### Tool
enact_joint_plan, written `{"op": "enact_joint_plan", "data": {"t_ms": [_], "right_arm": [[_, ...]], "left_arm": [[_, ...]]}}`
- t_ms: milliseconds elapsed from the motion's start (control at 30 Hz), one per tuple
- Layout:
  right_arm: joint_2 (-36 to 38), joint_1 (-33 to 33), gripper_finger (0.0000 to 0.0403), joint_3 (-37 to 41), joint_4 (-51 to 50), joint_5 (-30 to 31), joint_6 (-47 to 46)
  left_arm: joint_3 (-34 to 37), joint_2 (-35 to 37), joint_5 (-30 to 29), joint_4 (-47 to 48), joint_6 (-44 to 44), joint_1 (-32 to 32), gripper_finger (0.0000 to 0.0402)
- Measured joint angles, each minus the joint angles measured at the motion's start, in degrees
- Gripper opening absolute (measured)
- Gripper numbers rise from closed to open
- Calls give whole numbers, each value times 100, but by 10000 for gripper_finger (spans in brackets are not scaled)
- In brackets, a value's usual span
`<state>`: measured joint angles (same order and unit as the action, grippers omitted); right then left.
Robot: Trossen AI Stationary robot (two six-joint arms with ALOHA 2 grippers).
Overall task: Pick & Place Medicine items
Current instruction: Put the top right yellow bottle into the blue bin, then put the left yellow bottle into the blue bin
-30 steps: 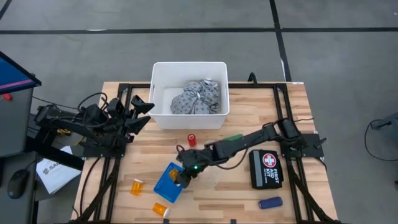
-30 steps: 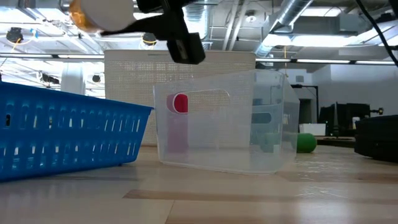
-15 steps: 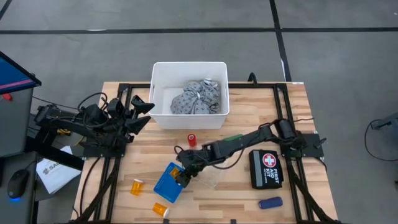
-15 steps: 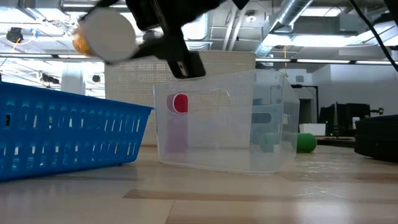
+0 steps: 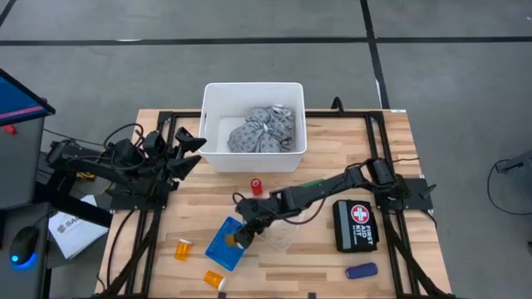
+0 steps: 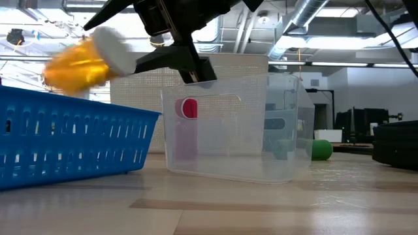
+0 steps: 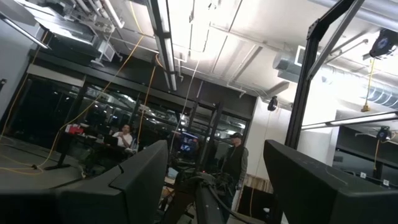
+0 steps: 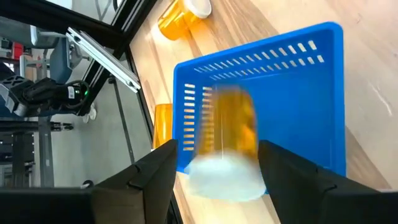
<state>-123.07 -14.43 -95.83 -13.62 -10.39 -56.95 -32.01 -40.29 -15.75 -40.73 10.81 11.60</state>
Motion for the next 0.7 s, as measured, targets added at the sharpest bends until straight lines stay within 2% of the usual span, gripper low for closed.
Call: {"op": "enact_joint_plan", "data": {"t_ms": [267,433,567,700], "right_arm": [[19,36,220,0,223,-2,7],[283,32,221,4,266,-2,17],[650,30,221,4,246,7,106],[1133,-29,221,0,59,50,195]], "left_arm": [[0,0,241,33,19,2,260],[0,4,304,612,186,176,260],[-16,-8,370,1676,645,429,260],[-430,-176,359,3565,1296,745,260]]}}
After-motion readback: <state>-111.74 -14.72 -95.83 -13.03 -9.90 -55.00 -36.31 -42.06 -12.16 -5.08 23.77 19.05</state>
